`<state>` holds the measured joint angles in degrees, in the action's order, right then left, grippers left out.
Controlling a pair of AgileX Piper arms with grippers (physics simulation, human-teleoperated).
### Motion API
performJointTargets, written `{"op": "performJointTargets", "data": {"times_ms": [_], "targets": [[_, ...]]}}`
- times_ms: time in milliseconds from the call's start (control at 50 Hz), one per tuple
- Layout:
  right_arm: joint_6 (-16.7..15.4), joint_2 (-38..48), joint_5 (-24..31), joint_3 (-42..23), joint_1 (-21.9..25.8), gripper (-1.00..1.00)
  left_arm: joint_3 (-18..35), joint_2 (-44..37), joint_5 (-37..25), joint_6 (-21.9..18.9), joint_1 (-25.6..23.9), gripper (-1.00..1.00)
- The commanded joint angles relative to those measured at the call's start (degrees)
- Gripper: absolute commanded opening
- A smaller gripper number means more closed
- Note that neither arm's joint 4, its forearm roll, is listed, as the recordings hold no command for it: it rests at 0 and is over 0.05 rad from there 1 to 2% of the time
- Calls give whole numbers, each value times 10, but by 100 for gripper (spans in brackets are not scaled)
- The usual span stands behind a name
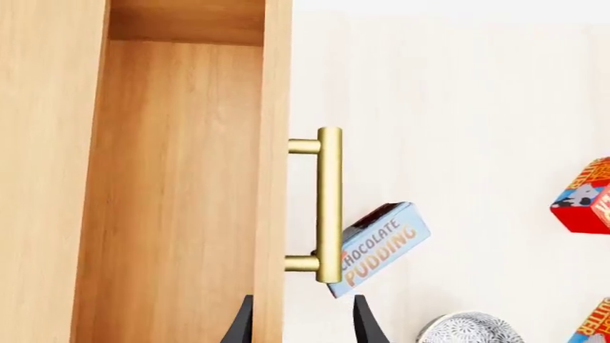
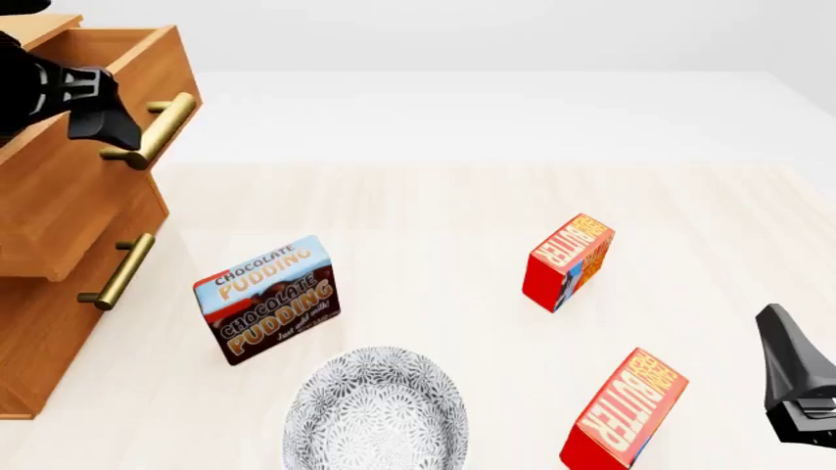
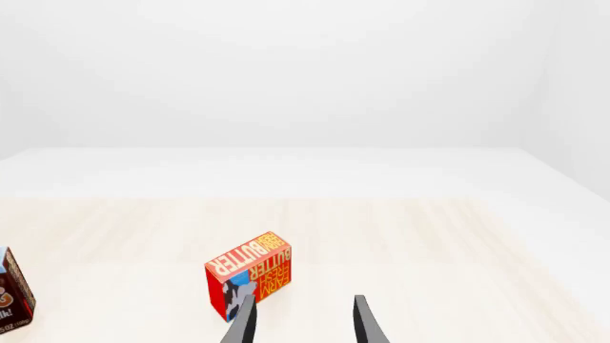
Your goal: Put the butter at the front in the top drawer of the cabinet and close it.
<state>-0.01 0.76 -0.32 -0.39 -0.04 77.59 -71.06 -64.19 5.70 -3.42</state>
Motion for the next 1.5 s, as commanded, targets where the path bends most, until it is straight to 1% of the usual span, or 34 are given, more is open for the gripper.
{"op": "performJointTargets", "data": {"times_ms": [20, 220, 280, 400, 500, 700, 760, 840, 1000, 1120, 1140, 1380, 1500], "targets": [[0, -2, 1, 0, 0, 100, 11, -10, 0, -3, -22, 100], [0, -1, 1, 0, 0, 100, 8, -21, 10, 1, -45, 100], [0, -1, 1, 0, 0, 100, 4, -26, 17, 6, -61, 100], [0, -1, 1, 0, 0, 100, 6, -26, 15, 6, -67, 100], [0, -1, 1, 0, 0, 100, -3, -26, 22, 9, -75, 100], [0, -1, 1, 0, 0, 100, -12, -25, 35, 31, -113, 100], [0, -1, 1, 0, 0, 100, -12, -28, 37, 31, -117, 100], [0, -1, 1, 0, 0, 100, -12, -31, 46, 41, -138, 100], [0, -1, 1, 0, 0, 100, -1, -55, 60, 54, -173, 100], [0, -2, 1, 0, 0, 100, 7, -68, 65, 58, -188, 100], [0, -1, 1, 0, 0, 100, 11, -72, 66, 61, -198, 100], [0, -1, 1, 0, 0, 100, 34, -83, 59, 58, -215, 100], [0, -1, 1, 0, 0, 100, 34, -80, 59, 61, -225, 100]]}}
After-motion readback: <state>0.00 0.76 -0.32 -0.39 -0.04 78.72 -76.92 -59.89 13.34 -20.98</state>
